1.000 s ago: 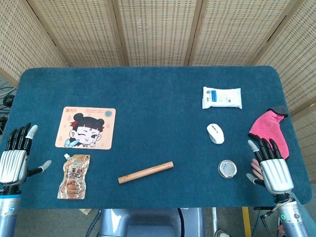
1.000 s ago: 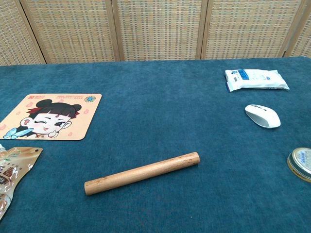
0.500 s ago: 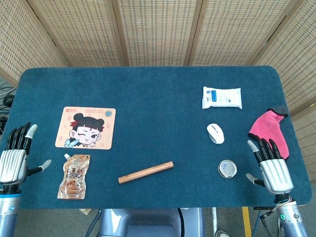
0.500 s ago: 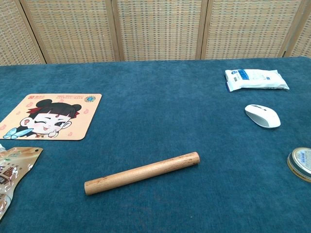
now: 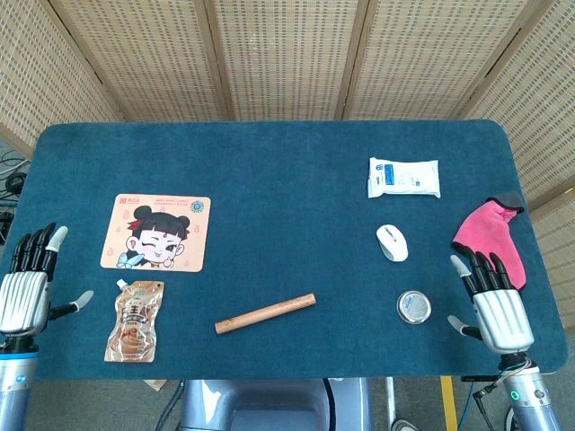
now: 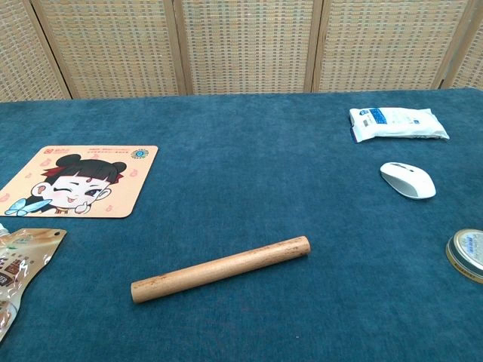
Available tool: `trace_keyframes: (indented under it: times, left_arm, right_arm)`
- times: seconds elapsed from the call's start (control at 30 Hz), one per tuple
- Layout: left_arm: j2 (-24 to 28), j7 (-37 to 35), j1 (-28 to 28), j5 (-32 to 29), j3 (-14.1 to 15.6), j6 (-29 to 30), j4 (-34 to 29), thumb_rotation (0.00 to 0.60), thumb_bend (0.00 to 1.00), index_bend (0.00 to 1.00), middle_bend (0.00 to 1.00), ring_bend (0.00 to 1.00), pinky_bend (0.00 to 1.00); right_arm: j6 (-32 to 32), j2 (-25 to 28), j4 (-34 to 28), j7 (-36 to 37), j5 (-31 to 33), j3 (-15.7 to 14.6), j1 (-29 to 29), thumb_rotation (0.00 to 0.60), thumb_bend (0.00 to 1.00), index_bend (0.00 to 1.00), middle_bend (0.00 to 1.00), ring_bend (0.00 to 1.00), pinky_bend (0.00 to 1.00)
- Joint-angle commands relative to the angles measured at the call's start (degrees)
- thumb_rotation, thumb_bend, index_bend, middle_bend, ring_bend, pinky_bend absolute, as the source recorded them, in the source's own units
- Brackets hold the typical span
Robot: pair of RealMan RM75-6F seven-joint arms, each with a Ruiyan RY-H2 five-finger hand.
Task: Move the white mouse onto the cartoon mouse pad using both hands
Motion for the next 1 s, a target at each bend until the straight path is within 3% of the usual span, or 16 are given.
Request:
trace_keyframes:
  times: [0.03, 0.6, 1.0]
  left_arm:
    - [0.1, 0.0, 0.0, -0.2, -0.1, -0.1, 0.0, 0.600, 0.00, 0.00, 0.00, 0.00, 0.00]
    - [-0.2, 0.5, -0.2, -0.5, -0.3, -0.2, 0.3, 0.600, 0.00, 0.00, 0.00, 0.00, 0.00]
    - [-0.3, 0.0, -0.6, -1.6, -0.7, -1.2, 0.7, 0.600, 0.00, 0.00, 0.00, 0.00, 0.00]
  right_arm:
    - [-0.3, 0.1, 0.2, 0.3, 0.2, 0.1, 0.1, 0.600, 0.00, 0.00, 0.00, 0.00, 0.00]
    - [-0.2, -0.2, 0.2, -0.2, 0.4, 0.7, 0.3, 0.600, 0.00, 0.00, 0.00, 0.00, 0.00]
    - [-8.7, -1.7, -2.9, -8.0, 5.9, 6.5, 7.6, 0.600, 0.00, 0.00, 0.00, 0.00, 0.00]
